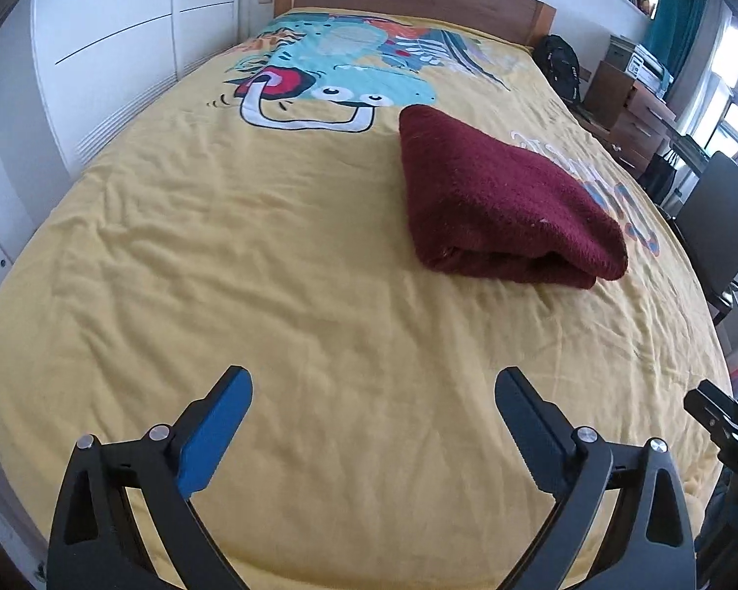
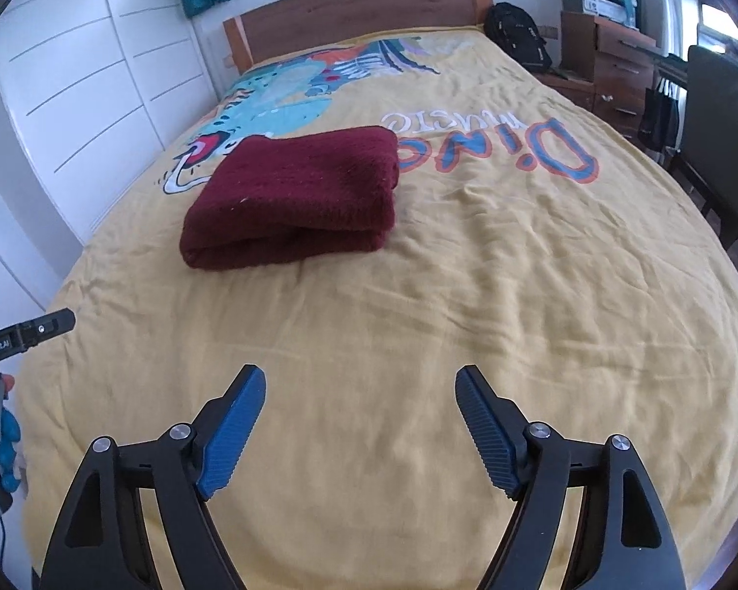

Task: Fold small clothes

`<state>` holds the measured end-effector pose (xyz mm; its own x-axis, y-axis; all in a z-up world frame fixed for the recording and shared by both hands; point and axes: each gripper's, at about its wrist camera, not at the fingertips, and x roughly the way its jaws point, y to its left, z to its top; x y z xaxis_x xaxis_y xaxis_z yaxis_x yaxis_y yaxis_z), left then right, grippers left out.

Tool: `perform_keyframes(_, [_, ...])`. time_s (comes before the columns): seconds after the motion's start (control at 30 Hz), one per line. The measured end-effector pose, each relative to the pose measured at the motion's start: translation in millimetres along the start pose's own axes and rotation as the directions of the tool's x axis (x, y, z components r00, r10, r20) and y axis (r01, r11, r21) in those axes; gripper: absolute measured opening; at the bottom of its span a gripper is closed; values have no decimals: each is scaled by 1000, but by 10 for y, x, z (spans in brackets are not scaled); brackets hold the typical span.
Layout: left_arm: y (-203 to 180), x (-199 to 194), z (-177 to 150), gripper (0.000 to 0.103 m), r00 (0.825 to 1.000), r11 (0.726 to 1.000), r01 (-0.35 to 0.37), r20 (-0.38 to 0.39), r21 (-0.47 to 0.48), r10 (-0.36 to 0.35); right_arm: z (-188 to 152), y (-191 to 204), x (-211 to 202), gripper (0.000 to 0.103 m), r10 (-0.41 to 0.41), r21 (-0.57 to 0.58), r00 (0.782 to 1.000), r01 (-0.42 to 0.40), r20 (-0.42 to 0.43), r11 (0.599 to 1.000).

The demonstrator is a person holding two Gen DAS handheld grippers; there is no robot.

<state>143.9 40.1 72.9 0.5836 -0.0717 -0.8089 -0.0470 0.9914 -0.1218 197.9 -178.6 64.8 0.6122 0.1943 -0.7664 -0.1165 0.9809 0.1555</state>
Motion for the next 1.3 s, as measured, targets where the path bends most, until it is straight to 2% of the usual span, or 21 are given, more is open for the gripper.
perform_keyframes(0.23, [24,-45,-237,102,1000,1000,-18,-11,-3,18,-200,51,-183,90,-36,-4,999,36,30,999])
perform_keyframes(0.33, [29,-62,-333,102,999,1000,-30,-15,9,30,-270,77,-243,103,-54,-10,997,55,47,998])
perform_keyframes(0.67, [75,-166,-544,102,999,999,-41,13,5,41,-445,223,-369,103,-107,-51,990,112,93,992])
perform_keyframes(0.9, [79,-231,-630,102,999,1000,-15,31,-18,16,-530,323,-462,103,-143,-79,982,154,126,985])
perform_keyframes(1.3, [21,-268,-666,102,997,999,-51,65,-5,51,-568,403,-587,103,-140,-102,975,160,175,982])
